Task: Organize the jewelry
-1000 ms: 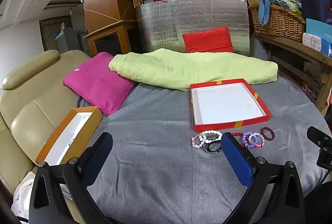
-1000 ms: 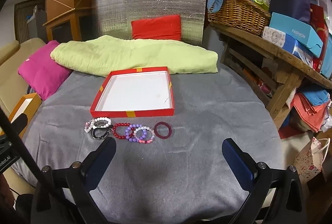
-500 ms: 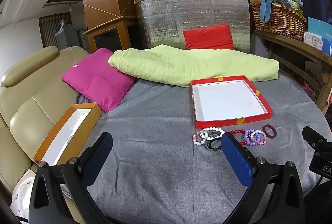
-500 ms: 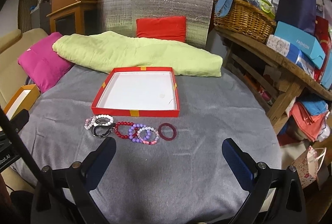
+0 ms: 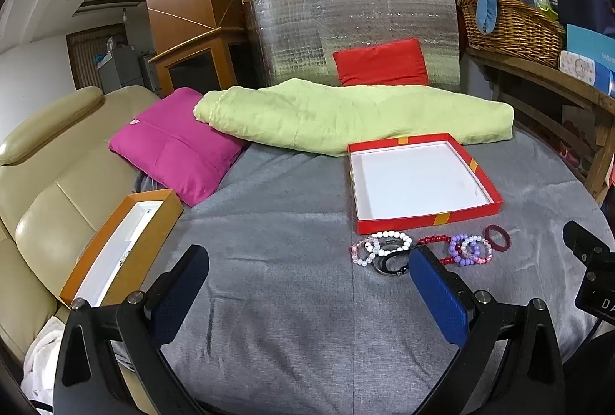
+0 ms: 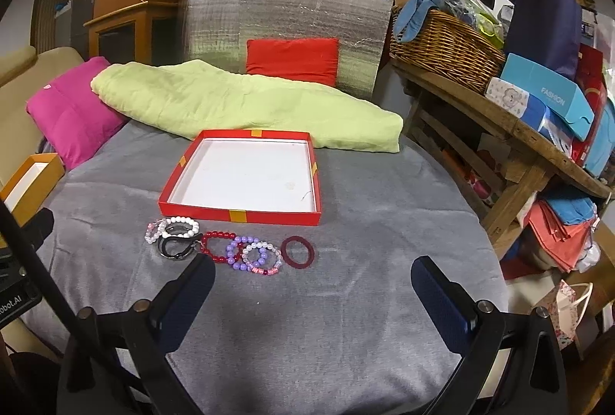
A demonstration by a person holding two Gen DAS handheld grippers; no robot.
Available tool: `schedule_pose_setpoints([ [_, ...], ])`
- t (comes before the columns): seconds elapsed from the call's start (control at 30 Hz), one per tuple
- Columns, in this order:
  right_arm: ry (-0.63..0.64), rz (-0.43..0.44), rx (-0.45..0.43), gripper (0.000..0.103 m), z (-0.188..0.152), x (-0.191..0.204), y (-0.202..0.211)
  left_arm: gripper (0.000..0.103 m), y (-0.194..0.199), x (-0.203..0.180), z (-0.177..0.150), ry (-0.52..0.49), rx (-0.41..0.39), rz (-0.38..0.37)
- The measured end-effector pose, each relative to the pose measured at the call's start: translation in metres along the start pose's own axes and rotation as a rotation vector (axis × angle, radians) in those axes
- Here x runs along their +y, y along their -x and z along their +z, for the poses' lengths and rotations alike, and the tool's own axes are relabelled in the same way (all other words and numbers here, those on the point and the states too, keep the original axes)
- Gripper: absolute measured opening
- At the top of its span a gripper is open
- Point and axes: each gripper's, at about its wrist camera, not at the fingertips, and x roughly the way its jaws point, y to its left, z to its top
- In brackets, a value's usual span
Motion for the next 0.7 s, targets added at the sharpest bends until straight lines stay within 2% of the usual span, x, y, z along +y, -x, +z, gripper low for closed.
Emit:
schedule_pose_setpoints([
  [0.2, -0.008, 0.015, 0.018, 0.103, -0.001, -0.005, -0.012, 0.103, -0.021, 0.004, -0.005, 0.004, 0.038, -0.035],
  [0.33, -0.06, 0.119, 0.072, 0.103, -0.003, -0.02, -0.036, 0.103, -0.048, 0.014, -0.014, 0.023, 0.094, -0.088],
  [0.5, -0.137, 0.278, 0.141, 0.102, -0.01, -0.037, -0.074, 0.103, -0.081, 0.023, -0.02, 0.076, 0.17, -0.118],
  [0.7, -0.207, 0.373, 0.14, 0.1, -0.015, -0.052, -0.102, 0.103, -0.1, 0.012, -0.021, 0.051, 0.176, -0.132],
])
